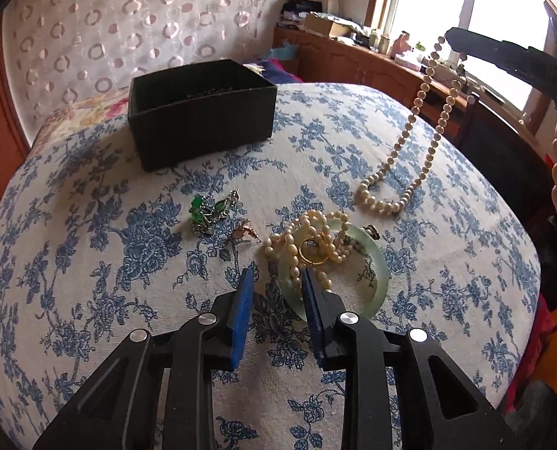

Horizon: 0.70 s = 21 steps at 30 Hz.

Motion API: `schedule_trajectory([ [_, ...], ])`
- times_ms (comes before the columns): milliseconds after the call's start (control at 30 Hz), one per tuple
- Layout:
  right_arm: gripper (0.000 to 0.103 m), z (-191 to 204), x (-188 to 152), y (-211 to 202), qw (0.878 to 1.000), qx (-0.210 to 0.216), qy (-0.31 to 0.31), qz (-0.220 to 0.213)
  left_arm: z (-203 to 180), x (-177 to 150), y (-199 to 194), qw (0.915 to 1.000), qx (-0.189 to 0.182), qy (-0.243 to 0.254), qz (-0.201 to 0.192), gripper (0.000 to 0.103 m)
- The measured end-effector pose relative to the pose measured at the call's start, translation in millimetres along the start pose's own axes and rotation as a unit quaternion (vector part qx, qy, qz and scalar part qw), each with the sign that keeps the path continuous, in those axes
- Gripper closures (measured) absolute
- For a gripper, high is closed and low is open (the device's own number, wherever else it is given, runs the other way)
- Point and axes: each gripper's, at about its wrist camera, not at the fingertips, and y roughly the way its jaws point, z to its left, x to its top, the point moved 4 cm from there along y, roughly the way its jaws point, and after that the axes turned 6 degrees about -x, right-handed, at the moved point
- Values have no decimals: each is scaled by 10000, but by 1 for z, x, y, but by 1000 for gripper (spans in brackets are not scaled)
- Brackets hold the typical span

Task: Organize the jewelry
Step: 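Grasp the pearl necklace with the right gripper and lift it, then grasp the pale green jade bangle with the left gripper while the right gripper holds the pearls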

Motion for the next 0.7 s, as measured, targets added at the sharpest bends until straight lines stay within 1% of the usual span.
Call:
schedule_trajectory([
  [167, 95, 10, -6, 7, 9999, 78, -47, 63, -7, 1, 2, 9999, 38, 143, 38, 87],
  [267, 94, 12, -7, 9, 9999, 101, -65, 74, -8, -1, -2, 9998, 110, 151, 43, 87],
  [433, 94, 15, -11, 13, 9999, 120, -57, 106, -6, -7, -8, 9999, 56, 95, 73, 87],
  [667, 94, 23, -16, 20, 9996, 189, -72, 191, 7, -15, -15, 9999, 93, -48, 65, 87],
  [700, 94, 25, -17, 20, 9996, 199, -92, 204, 8, -15, -15, 9999, 81, -56, 64, 90],
])
